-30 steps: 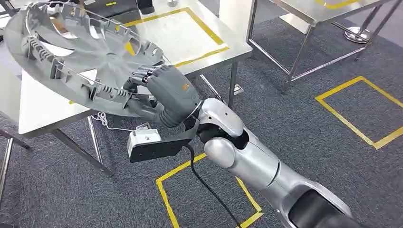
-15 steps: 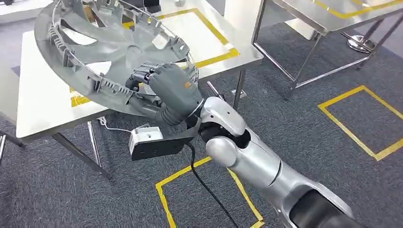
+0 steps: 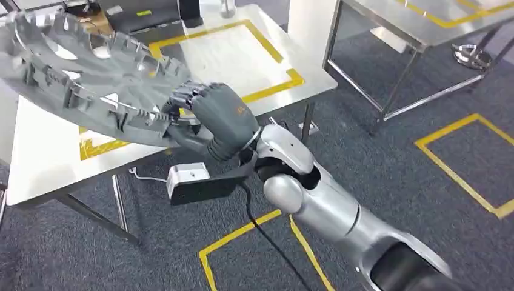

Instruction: Take the parts from the cabinet and place them on the table.

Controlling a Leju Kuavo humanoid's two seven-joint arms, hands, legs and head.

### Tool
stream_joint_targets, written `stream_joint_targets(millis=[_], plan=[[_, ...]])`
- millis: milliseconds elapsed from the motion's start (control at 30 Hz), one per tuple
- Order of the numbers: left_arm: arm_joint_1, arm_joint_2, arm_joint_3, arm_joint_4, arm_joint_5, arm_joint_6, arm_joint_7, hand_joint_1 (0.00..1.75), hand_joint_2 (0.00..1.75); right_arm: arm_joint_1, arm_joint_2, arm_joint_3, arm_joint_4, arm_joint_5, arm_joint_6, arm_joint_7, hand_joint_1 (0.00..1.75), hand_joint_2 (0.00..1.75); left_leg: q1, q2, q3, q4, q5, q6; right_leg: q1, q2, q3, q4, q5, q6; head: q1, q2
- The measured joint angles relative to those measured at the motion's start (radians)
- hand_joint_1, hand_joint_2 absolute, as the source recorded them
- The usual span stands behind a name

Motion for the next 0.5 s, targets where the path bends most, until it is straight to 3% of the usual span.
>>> stream_joint_targets(millis=[33, 67, 100, 133, 167, 200, 233, 267, 333, 367, 400, 433, 467, 500], plan=[[0.002, 0.002, 0.001, 0.000, 0.000, 0.000, 0.001, 0.00, 1.75, 0.002, 0.000, 0.000, 0.000, 0.000, 0.000, 0.001, 1.75, 1.75, 0.000, 0.001, -0.054, 0.066, -0.044, -0.001, 0.001, 0.000, 0.012, 0.000, -0.014, -0.001, -0.001, 0.000], [0.005, 0.002, 0.001, 0.000, 0.000, 0.000, 0.001, 0.00, 1.75, 0.003, 0.000, 0.000, 0.000, 0.000, 0.000, 0.001, 1.75, 1.75, 0.000, 0.001, -0.087, 0.099, -0.080, -0.005, 0.000, 0.001, 0.024, 0.000, -0.024, -0.001, -0.001, 0.000], [0.010, 0.003, 0.002, 0.000, 0.000, 0.000, 0.002, 0.00, 1.75, 0.004, 0.000, 0.000, 0.000, 0.000, 0.000, 0.001, 1.75, 1.75, 0.000, 0.001, -0.114, 0.103, -0.111, -0.005, 0.000, 0.004, 0.043, 0.000, -0.039, 0.000, 0.000, 0.000], [0.012, 0.003, 0.002, 0.000, 0.000, 0.000, 0.002, 0.00, 1.75, 0.005, 0.000, 0.000, 0.000, 0.000, 0.000, 0.002, 1.75, 1.75, 0.000, 0.002, -0.120, 0.070, -0.106, -0.003, -0.002, 0.005, 0.064, 0.000, -0.055, 0.001, -0.002, 0.000], [0.012, 0.004, 0.002, 0.000, 0.000, 0.000, 0.002, 0.00, 1.75, 0.006, 0.000, 0.000, 0.001, 0.000, 0.000, 0.002, 1.75, 1.75, 0.001, 0.004, -0.114, 0.009, -0.075, -0.003, -0.003, 0.006, 0.086, 0.000, -0.072, 0.004, -0.001, 0.000], [0.013, 0.004, 0.002, 0.000, 0.000, 0.000, 0.002, 0.00, 1.75, 0.007, 0.000, 0.000, 0.001, 0.000, 0.000, 0.002, 1.75, 1.75, 0.001, 0.006, -0.106, -0.054, -0.019, -0.001, -0.004, 0.005, 0.104, 0.000, -0.086, 0.007, -0.002, 0.000], [0.016, 0.005, 0.002, 0.000, 0.000, 0.000, 0.002, 0.00, 1.75, 0.008, 0.000, 0.000, 0.001, 0.000, 0.000, 0.002, 1.75, 1.75, 0.003, 0.012, -0.099, -0.141, 0.099, 0.001, -0.004, 0.004, 0.121, -0.001, -0.106, 0.013, -0.002, 0.000], [0.020, 0.004, 0.002, 0.003, 0.000, 0.000, 0.002, 0.00, 1.75, 0.008, -0.002, 0.000, 0.003, -0.001, -0.001, 0.000, 1.75, 1.75, 0.000, 0.019, -0.107, -0.200, 0.181, 0.006, 0.000, 0.005, 0.136, 0.011, -0.122, 0.020, -0.004, 0.000], [0.019, 0.004, 0.002, 0.003, 0.000, 0.000, 0.004, 0.00, 1.75, 0.010, -0.002, 0.000, 0.004, 0.001, -0.002, 0.002, 1.75, 1.75, -0.005, 0.016, -0.090, -0.175, 0.159, 0.026, 0.002, 0.009, 0.147, -0.006, -0.150, 0.035, -0.002, 0.000], [0.018, 0.004, 0.002, 0.003, 0.000, 0.000, 0.003, 0.00, 1.75, 0.007, -0.002, -0.001, 0.004, -0.001, -0.004, 0.001, 1.75, 1.75, -0.002, 0.014, -0.088, -0.179, 0.152, 0.034, 0.003, 0.008, 0.157, 0.010, -0.139, 0.043, 0.002, 0.000], [0.015, 0.003, 0.002, 0.002, 0.000, 0.000, 0.002, 0.00, 1.75, 0.001, -0.001, -0.001, 0.002, -0.001, -0.006, 0.001, 1.75, 1.75, -0.002, 0.014, -0.074, -0.180, 0.145, 0.043, 0.002, 0.008, 0.148, 0.028, -0.126, 0.046, 0.001, 0.000], [0.014, 0.003, 0.002, 0.001, 0.000, 0.000, 0.002, 0.00, 1.75, 0.002, -0.001, -0.001, 0.001, 0.000, -0.008, 0.002, 1.75, 1.75, 0.002, 0.011, -0.061, -0.186, 0.139, 0.051, -0.001, 0.006, 0.122, 0.075, -0.111, 0.050, 0.002, 0.000], [0.013, 0.003, 0.002, 0.001, 0.000, 0.000, 0.001, 0.00, 1.75, 0.001, -0.001, -0.001, 0.001, -0.002, -0.009, 0.000, 1.75, 1.75, 0.002, 0.011, -0.048, -0.189, 0.129, 0.057, 0.000, 0.004, 0.078, 0.151, -0.094, 0.055, 0.003, 0.000], [0.011, 0.003, 0.002, 0.001, 0.000, 0.000, 0.001, 0.00, 1.75, 0.001, -0.002, -0.001, 0.001, -0.002, -0.009, 0.000, 1.75, 1.75, 0.002, 0.011, -0.036, -0.193, 0.118, 0.061, -0.001, 0.004, 0.020, 0.229, -0.104, 0.059, 0.005, 0.000]])
